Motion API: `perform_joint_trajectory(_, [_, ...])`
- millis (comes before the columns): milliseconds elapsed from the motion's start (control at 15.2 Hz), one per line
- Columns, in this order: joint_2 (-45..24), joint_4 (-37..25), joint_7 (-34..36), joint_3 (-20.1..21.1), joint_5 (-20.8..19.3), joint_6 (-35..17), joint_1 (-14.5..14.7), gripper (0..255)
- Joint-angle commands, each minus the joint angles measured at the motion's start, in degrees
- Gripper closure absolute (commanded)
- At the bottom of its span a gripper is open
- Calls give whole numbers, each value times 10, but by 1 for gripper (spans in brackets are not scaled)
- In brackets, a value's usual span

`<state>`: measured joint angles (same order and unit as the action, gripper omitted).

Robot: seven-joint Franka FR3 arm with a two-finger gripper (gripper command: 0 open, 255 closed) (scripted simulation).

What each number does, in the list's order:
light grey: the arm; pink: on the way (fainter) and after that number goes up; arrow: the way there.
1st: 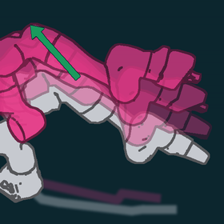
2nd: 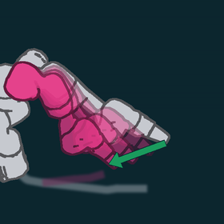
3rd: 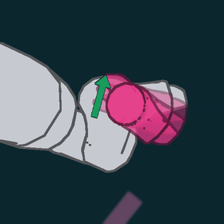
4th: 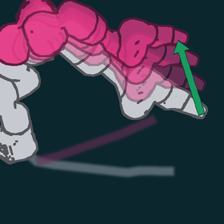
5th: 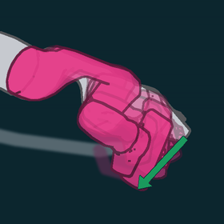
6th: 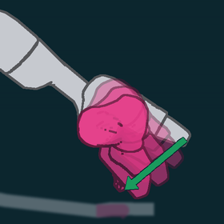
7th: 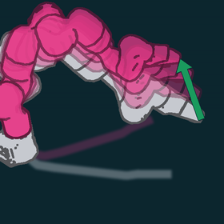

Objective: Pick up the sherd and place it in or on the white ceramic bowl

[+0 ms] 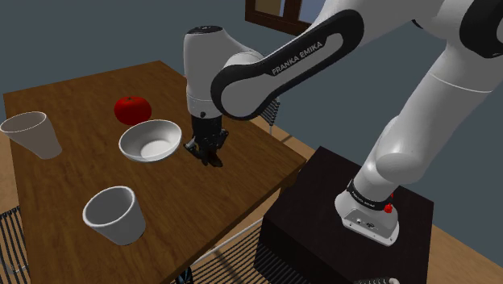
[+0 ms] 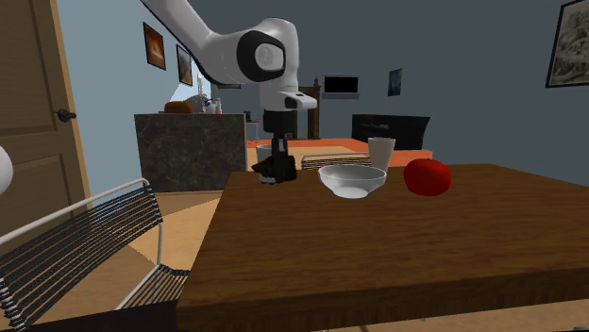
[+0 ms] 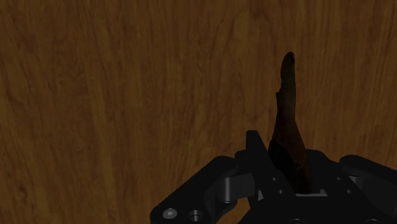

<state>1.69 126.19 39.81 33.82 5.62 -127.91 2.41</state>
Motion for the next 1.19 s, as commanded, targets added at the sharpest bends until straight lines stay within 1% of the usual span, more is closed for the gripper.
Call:
perform_joint_trajectory(0, [9,-9,-4,-1,5,17,-1,255])
perform_joint_trajectory(660, [42,-57,-12,-8,21,93,-2,255])
perform_joint_trajectory(924, [-58,-155,11,-6,-41,107,-8,255])
perform_joint_trajectory(1122, [-133,-240,26,-12,-85,128,0,255])
